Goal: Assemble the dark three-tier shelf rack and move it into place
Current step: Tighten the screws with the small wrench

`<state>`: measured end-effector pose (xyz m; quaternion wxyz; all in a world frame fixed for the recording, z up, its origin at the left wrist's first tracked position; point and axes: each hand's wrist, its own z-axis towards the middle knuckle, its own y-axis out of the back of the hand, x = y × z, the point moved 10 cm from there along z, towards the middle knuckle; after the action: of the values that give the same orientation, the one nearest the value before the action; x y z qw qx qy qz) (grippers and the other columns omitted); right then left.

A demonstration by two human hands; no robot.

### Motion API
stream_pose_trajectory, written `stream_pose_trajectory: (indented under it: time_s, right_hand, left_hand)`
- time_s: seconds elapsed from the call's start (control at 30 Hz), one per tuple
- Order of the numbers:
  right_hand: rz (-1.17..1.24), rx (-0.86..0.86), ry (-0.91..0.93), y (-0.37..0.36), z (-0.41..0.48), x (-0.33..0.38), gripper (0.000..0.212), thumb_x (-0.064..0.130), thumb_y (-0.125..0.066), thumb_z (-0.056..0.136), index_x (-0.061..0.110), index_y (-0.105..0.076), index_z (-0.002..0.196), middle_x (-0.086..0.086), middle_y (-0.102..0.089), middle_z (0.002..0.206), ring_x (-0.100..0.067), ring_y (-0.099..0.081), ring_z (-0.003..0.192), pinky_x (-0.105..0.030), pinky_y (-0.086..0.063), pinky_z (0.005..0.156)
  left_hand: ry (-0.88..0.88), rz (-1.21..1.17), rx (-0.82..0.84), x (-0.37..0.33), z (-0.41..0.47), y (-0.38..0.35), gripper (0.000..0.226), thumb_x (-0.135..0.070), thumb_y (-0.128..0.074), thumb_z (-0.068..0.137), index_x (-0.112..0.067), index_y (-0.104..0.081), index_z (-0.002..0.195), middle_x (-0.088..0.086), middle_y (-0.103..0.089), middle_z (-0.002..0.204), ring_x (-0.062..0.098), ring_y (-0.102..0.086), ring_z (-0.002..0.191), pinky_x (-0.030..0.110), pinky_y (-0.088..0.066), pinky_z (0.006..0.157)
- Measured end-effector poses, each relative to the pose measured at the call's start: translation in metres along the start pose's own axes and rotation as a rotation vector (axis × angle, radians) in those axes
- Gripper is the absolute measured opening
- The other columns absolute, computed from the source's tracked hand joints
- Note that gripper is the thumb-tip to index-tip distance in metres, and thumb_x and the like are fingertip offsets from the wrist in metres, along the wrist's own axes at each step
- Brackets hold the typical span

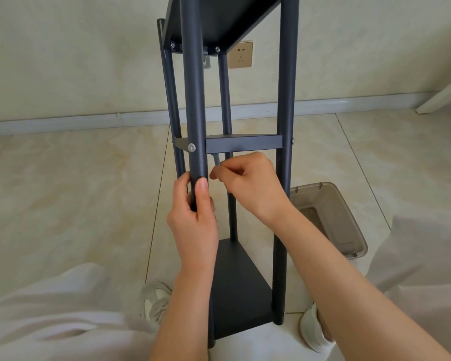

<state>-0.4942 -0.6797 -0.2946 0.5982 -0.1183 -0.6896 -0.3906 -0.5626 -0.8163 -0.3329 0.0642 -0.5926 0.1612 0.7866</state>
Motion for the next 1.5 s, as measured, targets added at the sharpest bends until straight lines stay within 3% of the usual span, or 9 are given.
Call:
stream_pose_trajectory:
  time_s: [0.17,0.4,0.53,0.7,0.83,1.17,1.33,1.4,1.5]
  right_hand:
    - [-0.043,0.002,0.009,-0.003,0.0,0.0,0.023,0.013,-0.06,0.095,0.006,-0.078,0.083,0.002,-0.051,0.047,-0.007,-0.042,0.044,-0.009,-0.033,0.051]
    - [-0.016,-0.009,0.038,-0.009,0.0,0.004,0.026,0.009,-0.058,0.094,-0.002,-0.074,0.077,-0.019,-0.055,0.056,-0.019,-0.04,0.051,-0.016,-0.036,0.054]
    - [-0.056,-0.052,0.031,-0.002,0.002,0.001,0.023,0.009,-0.058,0.094,0.003,-0.077,0.083,0.001,-0.052,0.049,-0.008,-0.042,0.045,-0.01,-0.033,0.052]
    - [-0.092,-0.045,0.1,-0.004,0.008,0.01,0.028,0.013,-0.06,0.095,-0.005,-0.072,0.077,-0.02,-0.062,0.063,-0.024,-0.053,0.057,-0.025,-0.044,0.059]
    - [-0.075,-0.059,0.137,-0.007,0.007,0.006,0.034,0.012,-0.06,0.096,-0.003,-0.07,0.067,-0.006,-0.067,0.058,0.004,-0.055,0.048,-0.007,-0.039,0.058]
    - [-0.032,-0.299,0.378,-0.019,0.01,0.008,0.02,0.001,-0.061,0.093,-0.003,-0.072,0.077,-0.007,-0.068,0.062,0.004,-0.048,0.052,0.001,-0.035,0.059]
    - [-0.029,-0.309,0.385,-0.023,0.012,0.008,0.021,-0.001,-0.061,0.093,-0.002,-0.069,0.073,0.008,-0.054,0.059,0.012,-0.052,0.053,0.001,-0.032,0.057]
    - [-0.025,-0.259,0.336,-0.026,0.014,0.002,0.027,0.001,-0.059,0.094,-0.001,-0.066,0.068,0.005,-0.058,0.058,0.001,-0.055,0.052,-0.003,-0.035,0.057]
    - [0.006,-0.174,0.223,-0.03,0.013,-0.011,0.034,0.005,-0.056,0.097,-0.005,-0.064,0.066,-0.01,-0.063,0.057,-0.019,-0.058,0.053,-0.021,-0.046,0.057]
  left_hand:
    - [0.011,-0.007,-0.006,0.001,0.001,0.001,0.04,-0.057,-0.043,0.096,-0.03,-0.058,0.12,-0.009,-0.055,0.061,0.009,-0.051,0.051,0.029,-0.042,0.047]
    - [-0.001,-0.012,-0.007,-0.002,0.0,0.001,0.041,-0.056,-0.043,0.097,-0.027,-0.059,0.121,-0.007,-0.055,0.06,0.009,-0.051,0.05,0.029,-0.042,0.046]
    - [0.0,-0.009,-0.009,-0.001,0.0,0.003,0.043,-0.056,-0.043,0.097,-0.026,-0.059,0.123,-0.009,-0.055,0.06,0.009,-0.052,0.05,0.029,-0.043,0.047]
    - [0.012,-0.025,-0.004,0.0,0.0,0.002,0.044,-0.054,-0.043,0.097,-0.024,-0.059,0.124,-0.009,-0.053,0.058,0.01,-0.05,0.05,0.033,-0.042,0.047]
    - [0.021,-0.021,-0.006,0.001,0.001,0.003,0.049,-0.056,-0.043,0.097,-0.02,-0.06,0.126,-0.01,-0.053,0.058,0.011,-0.05,0.051,0.035,-0.043,0.048]
    - [0.033,-0.043,-0.007,-0.001,0.004,0.004,0.046,-0.052,-0.044,0.097,-0.018,-0.062,0.122,-0.004,-0.054,0.061,0.016,-0.05,0.051,0.038,-0.045,0.05]
    - [0.014,-0.012,-0.011,-0.005,0.005,0.006,0.046,-0.051,-0.042,0.098,-0.017,-0.062,0.122,-0.001,-0.054,0.061,0.017,-0.051,0.05,0.036,-0.047,0.051]
    - [0.015,-0.008,-0.011,-0.004,0.006,0.007,0.048,-0.053,-0.042,0.098,-0.016,-0.062,0.121,-0.001,-0.055,0.062,0.018,-0.052,0.051,0.035,-0.047,0.051]
    - [0.018,-0.008,-0.011,-0.003,0.006,0.006,0.052,-0.054,-0.041,0.097,-0.014,-0.062,0.121,-0.003,-0.053,0.06,0.018,-0.05,0.05,0.038,-0.047,0.051]
